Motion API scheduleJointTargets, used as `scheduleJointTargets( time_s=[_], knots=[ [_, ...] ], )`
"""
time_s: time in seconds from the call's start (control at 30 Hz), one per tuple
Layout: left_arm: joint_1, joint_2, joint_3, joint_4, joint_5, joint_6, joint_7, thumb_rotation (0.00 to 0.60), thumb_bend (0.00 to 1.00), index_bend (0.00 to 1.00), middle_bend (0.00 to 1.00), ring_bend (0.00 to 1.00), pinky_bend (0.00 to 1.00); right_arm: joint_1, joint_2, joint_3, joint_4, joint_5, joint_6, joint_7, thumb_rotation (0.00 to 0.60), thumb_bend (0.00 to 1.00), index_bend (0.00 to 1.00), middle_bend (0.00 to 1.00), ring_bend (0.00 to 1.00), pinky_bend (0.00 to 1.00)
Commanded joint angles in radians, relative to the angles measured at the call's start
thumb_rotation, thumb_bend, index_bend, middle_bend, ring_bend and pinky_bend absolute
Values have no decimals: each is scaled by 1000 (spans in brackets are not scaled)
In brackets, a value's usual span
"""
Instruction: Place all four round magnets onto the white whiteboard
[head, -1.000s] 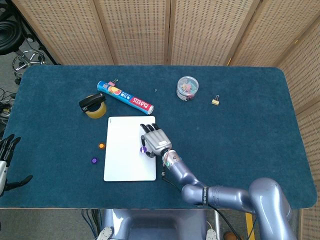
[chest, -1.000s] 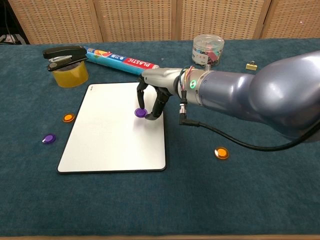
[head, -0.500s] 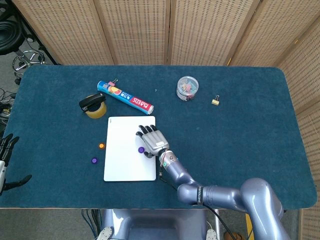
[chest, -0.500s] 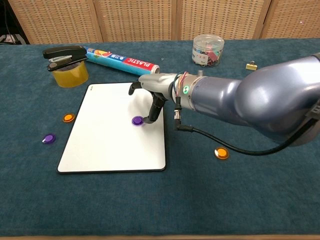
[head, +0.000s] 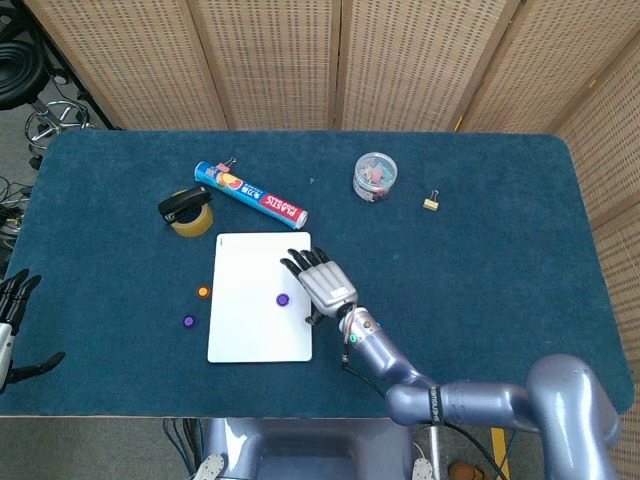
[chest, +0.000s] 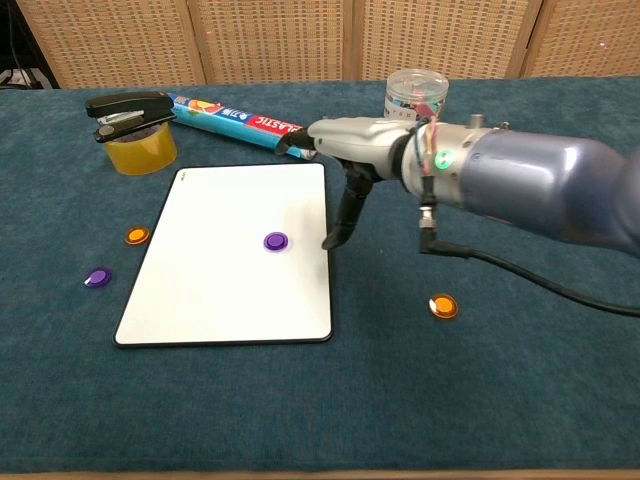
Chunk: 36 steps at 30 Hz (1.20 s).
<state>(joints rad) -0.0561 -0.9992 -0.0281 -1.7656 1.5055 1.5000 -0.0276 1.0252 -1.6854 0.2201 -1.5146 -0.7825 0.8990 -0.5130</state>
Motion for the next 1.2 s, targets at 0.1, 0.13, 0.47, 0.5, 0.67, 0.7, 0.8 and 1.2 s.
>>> scheduleJointTargets(
  time_s=[0.1,0.13,0.47,0.5,0.67,0.7,0.8,1.2],
  knots=[
    [-1,-3,2,-1,3,-2,10,600,0,0,0,0,0,-109,135,-91,-124,-120,62,61,600,72,151,0,0,0],
    [-1,-4,2,-2,3,-3,12,600,0,0,0,0,0,-121,146,-102,-132,-138,63,74,600,72,166,0,0,0],
    [0,-11,5,-5,9,0,27,600,0,0,0,0,0,-219,203,-222,-155,-299,51,153,600,91,297,0,0,0],
    [0,-11,6,-5,10,1,28,600,0,0,0,0,0,-223,200,-224,-151,-308,51,159,600,110,310,0,0,0],
    [0,-13,9,-5,15,1,32,600,0,0,0,0,0,-238,184,-228,-122,-340,43,176,600,166,368,0,0,0],
    [0,-13,8,-5,15,1,32,600,0,0,0,0,0,-241,181,-228,-116,-345,43,175,600,174,380,0,0,0],
    [0,-13,7,-5,13,2,32,600,0,0,0,0,0,-249,178,-228,-105,-351,36,178,600,183,398,0,0,0],
    [2,-14,10,-7,17,5,36,600,0,0,0,0,0,-263,158,-211,-60,-333,-1,182,600,201,428,0,0,0]
  ],
)
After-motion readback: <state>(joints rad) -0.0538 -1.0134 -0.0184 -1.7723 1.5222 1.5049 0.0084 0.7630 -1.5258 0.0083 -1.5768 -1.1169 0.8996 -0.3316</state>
